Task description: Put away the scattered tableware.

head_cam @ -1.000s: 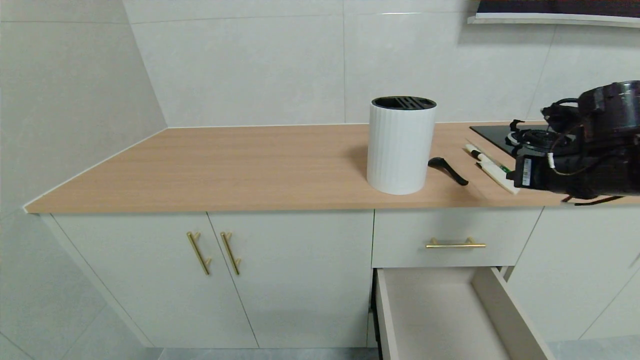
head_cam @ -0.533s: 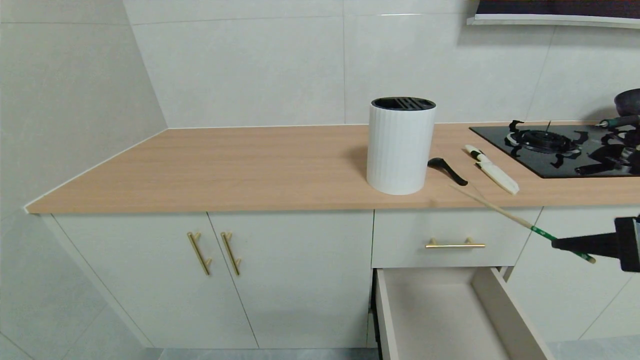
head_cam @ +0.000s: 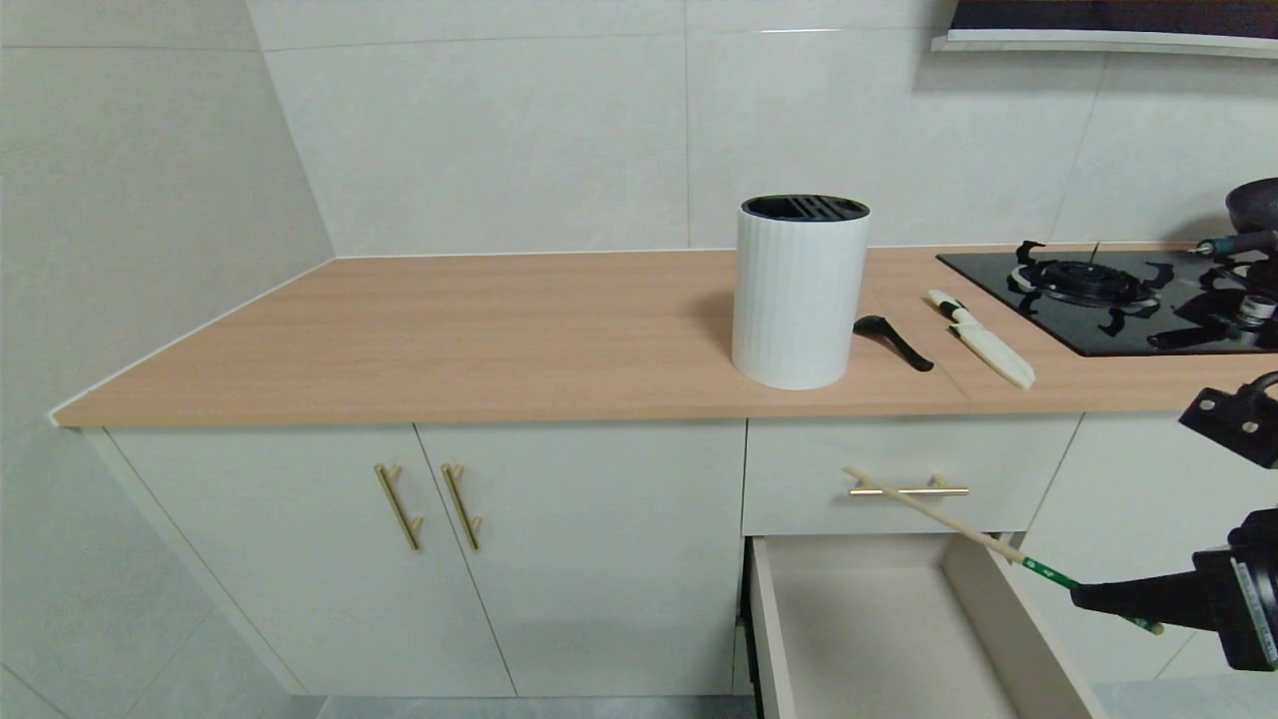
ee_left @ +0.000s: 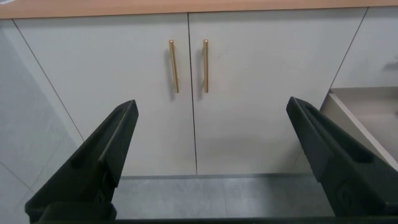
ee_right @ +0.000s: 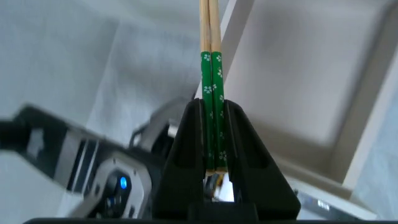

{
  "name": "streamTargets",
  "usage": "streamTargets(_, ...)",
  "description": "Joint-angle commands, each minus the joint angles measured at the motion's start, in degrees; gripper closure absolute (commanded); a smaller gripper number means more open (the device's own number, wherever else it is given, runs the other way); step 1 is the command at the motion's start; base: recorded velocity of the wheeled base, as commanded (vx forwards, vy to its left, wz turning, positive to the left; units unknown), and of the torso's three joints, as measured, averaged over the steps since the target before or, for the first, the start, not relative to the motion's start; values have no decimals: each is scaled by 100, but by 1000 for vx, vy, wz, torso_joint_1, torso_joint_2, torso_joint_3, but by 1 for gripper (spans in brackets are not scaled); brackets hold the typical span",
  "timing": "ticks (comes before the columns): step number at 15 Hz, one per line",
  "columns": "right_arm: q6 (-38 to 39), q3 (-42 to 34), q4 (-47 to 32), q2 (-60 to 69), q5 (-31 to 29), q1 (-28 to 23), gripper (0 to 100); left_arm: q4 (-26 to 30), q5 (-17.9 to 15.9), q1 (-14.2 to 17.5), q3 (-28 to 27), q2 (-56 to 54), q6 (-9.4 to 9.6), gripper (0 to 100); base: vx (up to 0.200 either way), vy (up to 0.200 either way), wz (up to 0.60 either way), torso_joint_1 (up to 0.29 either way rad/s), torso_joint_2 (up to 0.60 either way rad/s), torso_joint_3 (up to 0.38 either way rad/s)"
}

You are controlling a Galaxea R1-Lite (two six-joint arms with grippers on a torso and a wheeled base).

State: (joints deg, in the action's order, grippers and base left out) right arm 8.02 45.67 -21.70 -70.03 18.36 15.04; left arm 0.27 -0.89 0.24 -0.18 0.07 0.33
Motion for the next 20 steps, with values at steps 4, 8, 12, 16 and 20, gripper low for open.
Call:
streamTargets(4, 15, -67, 34, -1091, -8, 192, 100, 0, 1, 2, 1, 1, 2, 0, 0, 0, 0, 0, 0, 0)
streamTargets(8, 15, -251, 438, -1267, -34, 192, 100, 0, 1, 2, 1, 1, 2, 0, 0, 0, 0, -83, 217, 135)
streamTargets(12, 15, -339, 632, -1320, -43, 192, 100, 0, 1, 2, 1, 1, 2, 0, 0, 0, 0, -167, 453, 285)
streamTargets(16, 15, -497, 992, -1381, -43, 192, 100, 0, 1, 2, 9, 1, 2, 0, 0, 0, 0, -145, 460, 312)
streamTargets(20, 15, -559, 1115, -1416, -34, 183, 100, 0, 1, 2, 1, 1, 2, 0, 0, 0, 0, -107, 444, 334)
